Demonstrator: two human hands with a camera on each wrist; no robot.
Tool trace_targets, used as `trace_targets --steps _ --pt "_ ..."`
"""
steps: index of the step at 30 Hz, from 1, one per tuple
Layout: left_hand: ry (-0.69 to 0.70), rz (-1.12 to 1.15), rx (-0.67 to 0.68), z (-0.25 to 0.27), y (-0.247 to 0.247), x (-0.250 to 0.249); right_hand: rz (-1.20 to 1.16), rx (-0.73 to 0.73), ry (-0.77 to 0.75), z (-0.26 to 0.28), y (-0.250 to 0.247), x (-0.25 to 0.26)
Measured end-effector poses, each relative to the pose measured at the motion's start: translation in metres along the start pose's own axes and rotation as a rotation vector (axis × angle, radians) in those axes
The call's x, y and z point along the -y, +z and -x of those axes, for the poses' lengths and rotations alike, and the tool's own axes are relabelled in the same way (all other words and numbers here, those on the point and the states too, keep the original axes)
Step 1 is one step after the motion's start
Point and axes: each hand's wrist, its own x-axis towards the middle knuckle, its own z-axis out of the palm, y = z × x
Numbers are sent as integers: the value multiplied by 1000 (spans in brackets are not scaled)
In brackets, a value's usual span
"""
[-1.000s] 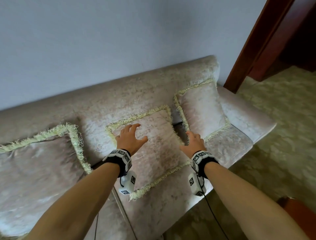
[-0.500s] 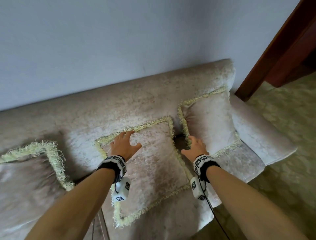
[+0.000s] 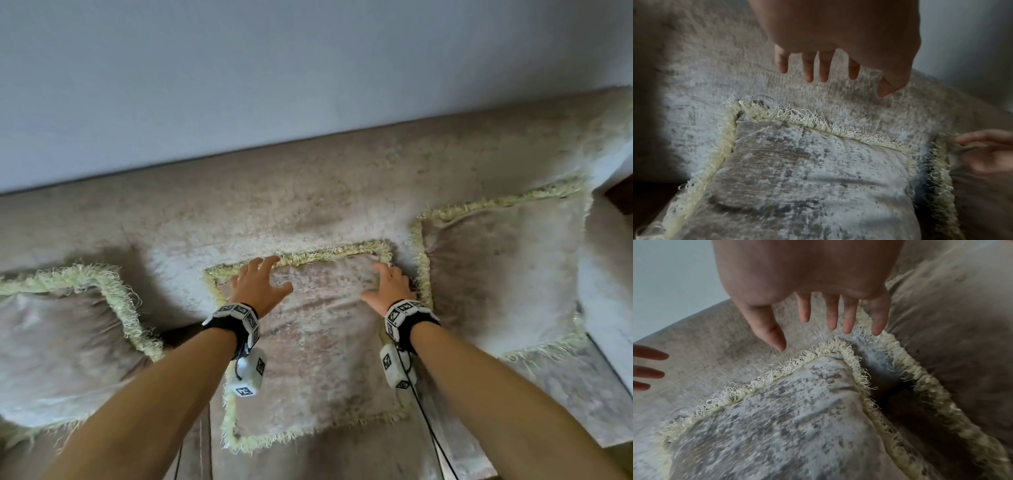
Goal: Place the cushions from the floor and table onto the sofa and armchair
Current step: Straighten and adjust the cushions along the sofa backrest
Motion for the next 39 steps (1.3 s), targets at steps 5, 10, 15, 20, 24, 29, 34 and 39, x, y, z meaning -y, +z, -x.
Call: trace_targets --steps 5,10,15,20,24,29,34,39 --pt "-51 -48 61 -37 21 1 54 54 -119 -61 4 8" --pt "-78 -71 118 -69 41 9 175 112 -261 -111 18 18" --pt "-92 -40 206 -81 64 12 262 151 -349 -133 39 22" --pt "-88 -83 234 -77 81 18 377 161 -387 -147 43 21" --pt "-84 -96 271 -77 82 24 433 204 -374 -147 49 24" --pt "-87 -220 341 -78 77 13 519 267 -313 -137 53 29" --pt "-104 -200 356 -76 69 17 558 365 -252 -126 44 39" --pt "-24 -248 134 -76 45 20 544 381 -279 -104 35 34"
